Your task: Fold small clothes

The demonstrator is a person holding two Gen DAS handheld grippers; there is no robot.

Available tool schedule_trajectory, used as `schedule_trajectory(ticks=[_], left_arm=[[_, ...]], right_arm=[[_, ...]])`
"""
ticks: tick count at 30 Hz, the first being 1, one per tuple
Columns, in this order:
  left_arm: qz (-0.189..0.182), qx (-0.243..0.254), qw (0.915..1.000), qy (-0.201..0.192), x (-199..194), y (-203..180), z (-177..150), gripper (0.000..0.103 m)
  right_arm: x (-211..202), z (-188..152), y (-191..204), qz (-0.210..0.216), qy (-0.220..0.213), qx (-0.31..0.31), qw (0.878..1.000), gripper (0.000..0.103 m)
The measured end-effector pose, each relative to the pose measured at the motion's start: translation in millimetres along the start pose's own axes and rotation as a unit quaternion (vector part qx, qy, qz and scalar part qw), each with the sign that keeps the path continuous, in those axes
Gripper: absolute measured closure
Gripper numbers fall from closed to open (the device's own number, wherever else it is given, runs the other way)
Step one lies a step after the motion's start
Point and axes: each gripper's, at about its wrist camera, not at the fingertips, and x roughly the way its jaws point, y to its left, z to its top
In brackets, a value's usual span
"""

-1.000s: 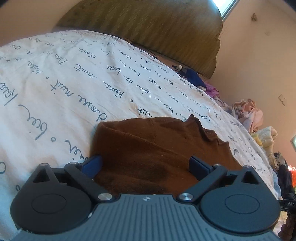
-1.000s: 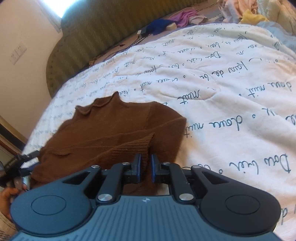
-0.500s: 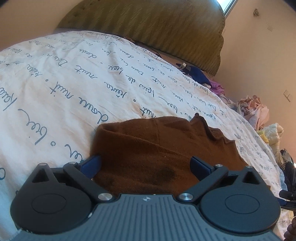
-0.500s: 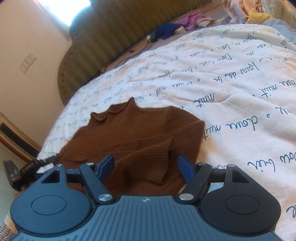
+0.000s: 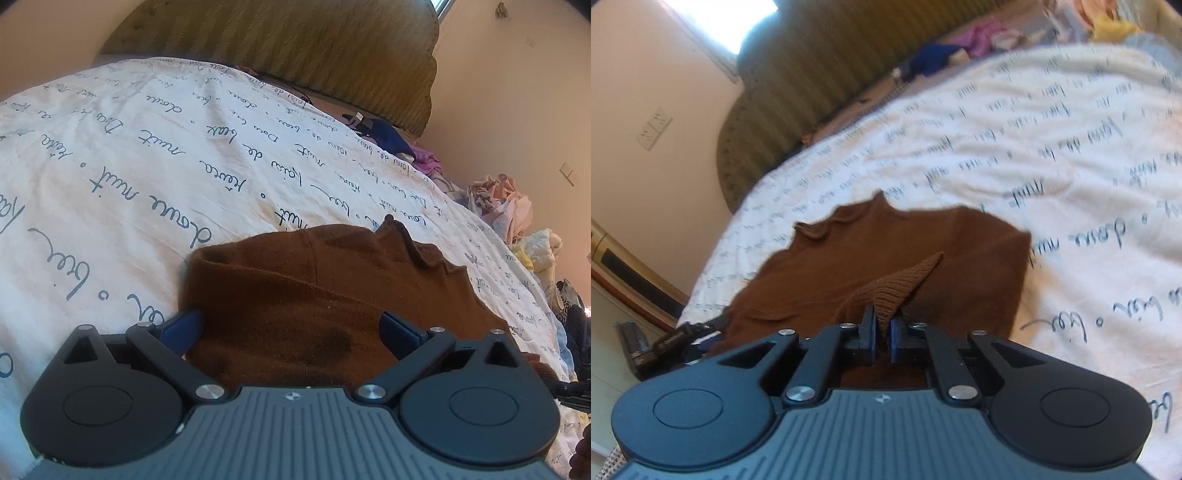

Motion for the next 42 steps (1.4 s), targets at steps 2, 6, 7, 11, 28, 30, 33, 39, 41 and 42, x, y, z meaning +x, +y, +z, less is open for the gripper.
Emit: schedule_trajectory(ticks=[2, 6, 7, 11, 28, 30, 33, 39, 41, 42], left_arm=[[-0.003, 0.002, 1.0000, 0.004, 0.1, 0.5, 0.9, 0.002], [-0.006, 0.008, 0.9998, 0.016, 0.7, 1.0, 4.3, 0.002], [-0.006, 0.011, 0.9997, 0.021, 1.2, 0.2, 5.2, 0.002], [-0.001, 0.034, 0.9987, 0.038, 3.8, -3.8, 7.6, 0.002], [0.031, 0.118, 0.9924, -0.015, -3.8, -58.0, -45.1, 0.001], [0.036, 0.131, 0.9902, -0.032, -7.9, -48.1, -49.1, 0.000], [0.045, 0.097, 0.9941, -0.020, -19.7, -37.2, -39.2, 0.003], [0.048, 0.082, 0.9953, 0.018, -28.8, -30.8, -47.6, 0.002], [0.059, 0.124, 0.9905, 0.006, -28.1, -29.9, -55.8, 0.001], [0.070, 0.128, 0.9893, 0.006, -31.2, -31.3, -56.0, 0.002]], right_arm=[[-14.0, 1.4, 6.4, -0.001, -0.004, -0.012, 1.000, 0.097], [-8.5, -1.8, -8.1, -0.061, 0.017, -0.033, 0.997, 0.097], [2.5, -3.1, -19.3, -0.067, 0.045, -0.027, 0.996, 0.097], [21.6, -9.4, -45.8, -0.094, 0.070, -0.007, 0.993, 0.086], [61.2, -48.7, 17.1, -0.118, 0.010, -0.241, 0.963, 0.078], [53.8, -47.9, 15.4, -0.117, 0.010, -0.233, 0.965, 0.078], [32.2, -47.9, 26.1, -0.136, -0.004, -0.223, 0.965, 0.076], [42.3, -69.3, 25.2, -0.141, 0.012, -0.267, 0.953, 0.077], [35.6, -66.9, 21.3, -0.134, 0.010, -0.241, 0.961, 0.077], [29.9, -63.7, 23.0, -0.133, 0.011, -0.223, 0.966, 0.077]])
